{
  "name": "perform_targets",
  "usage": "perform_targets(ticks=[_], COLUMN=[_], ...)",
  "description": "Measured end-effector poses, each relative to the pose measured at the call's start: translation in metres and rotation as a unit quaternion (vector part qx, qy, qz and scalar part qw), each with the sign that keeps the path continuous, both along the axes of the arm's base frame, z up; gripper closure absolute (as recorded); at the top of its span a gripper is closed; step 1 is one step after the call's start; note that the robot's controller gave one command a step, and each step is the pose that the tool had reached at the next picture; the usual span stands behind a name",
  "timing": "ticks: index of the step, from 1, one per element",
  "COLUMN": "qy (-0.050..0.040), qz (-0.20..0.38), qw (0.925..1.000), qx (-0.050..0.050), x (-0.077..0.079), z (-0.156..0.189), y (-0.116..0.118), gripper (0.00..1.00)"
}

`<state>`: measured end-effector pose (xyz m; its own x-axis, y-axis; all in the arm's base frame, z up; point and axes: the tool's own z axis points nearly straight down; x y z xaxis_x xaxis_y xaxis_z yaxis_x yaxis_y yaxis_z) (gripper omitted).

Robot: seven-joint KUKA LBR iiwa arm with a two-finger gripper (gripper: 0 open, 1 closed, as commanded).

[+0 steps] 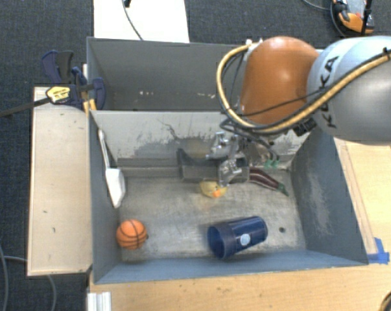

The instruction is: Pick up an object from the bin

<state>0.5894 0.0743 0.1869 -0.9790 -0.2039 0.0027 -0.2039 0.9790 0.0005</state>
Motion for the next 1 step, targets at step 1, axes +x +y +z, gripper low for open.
perform_targets(ticks=[1], qy=[-0.0005], qz=[0.008], qw=[1.0], qx=[0.0], x=[-0.0032], z=[0.0024], y=[-0.002], gripper=[1.0])
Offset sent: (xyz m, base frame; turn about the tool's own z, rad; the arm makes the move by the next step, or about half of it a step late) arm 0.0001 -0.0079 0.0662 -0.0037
